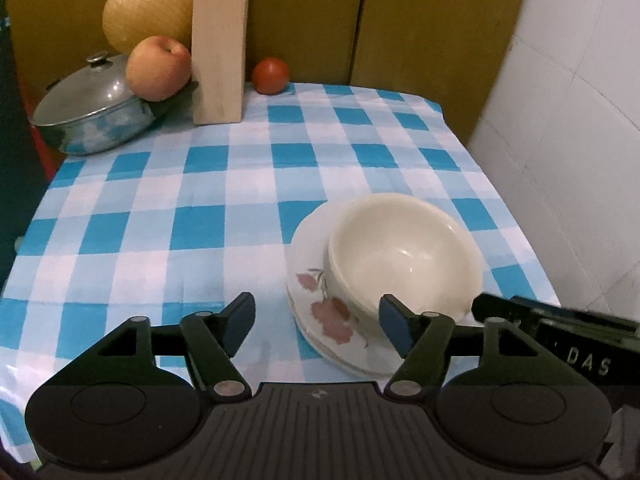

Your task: Organize plates and bowls

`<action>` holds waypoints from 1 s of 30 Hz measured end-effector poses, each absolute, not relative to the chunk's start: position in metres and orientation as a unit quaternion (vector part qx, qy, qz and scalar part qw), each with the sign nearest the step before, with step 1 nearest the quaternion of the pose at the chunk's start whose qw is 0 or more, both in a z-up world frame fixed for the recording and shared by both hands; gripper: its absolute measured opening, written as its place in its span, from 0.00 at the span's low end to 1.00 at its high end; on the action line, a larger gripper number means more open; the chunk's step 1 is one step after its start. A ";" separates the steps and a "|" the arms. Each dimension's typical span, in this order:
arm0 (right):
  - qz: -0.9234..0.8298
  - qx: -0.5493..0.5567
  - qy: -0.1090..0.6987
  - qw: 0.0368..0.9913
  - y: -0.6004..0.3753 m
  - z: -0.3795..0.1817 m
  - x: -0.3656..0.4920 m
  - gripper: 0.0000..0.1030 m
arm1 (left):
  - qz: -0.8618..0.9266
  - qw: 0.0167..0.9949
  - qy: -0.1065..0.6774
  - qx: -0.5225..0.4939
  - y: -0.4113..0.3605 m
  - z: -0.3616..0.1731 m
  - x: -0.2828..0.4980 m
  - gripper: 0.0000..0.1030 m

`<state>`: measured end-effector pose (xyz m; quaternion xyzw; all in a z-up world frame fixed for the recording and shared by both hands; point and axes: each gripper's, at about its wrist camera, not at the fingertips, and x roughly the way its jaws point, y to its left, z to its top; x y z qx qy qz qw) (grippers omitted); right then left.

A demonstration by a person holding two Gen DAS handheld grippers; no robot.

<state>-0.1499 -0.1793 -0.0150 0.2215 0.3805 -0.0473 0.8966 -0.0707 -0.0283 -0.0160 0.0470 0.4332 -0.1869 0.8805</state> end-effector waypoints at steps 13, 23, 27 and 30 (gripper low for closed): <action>-0.069 0.203 0.388 0.896 -0.175 -0.028 -0.158 0.46 | -0.158 0.872 0.461 0.045 -0.023 -0.042 -0.081 0.77; -0.070 0.205 0.411 0.886 -0.167 -0.041 -0.153 0.46 | -0.164 0.871 0.458 0.065 -0.028 -0.046 -0.081 0.79; -0.076 0.202 0.416 0.883 -0.165 -0.043 -0.153 0.46 | -0.166 0.871 0.458 0.062 -0.026 -0.046 -0.082 0.79; -0.077 0.203 0.418 0.882 -0.164 -0.044 -0.155 0.46 | -0.165 0.871 0.458 0.065 -0.026 -0.047 -0.084 0.79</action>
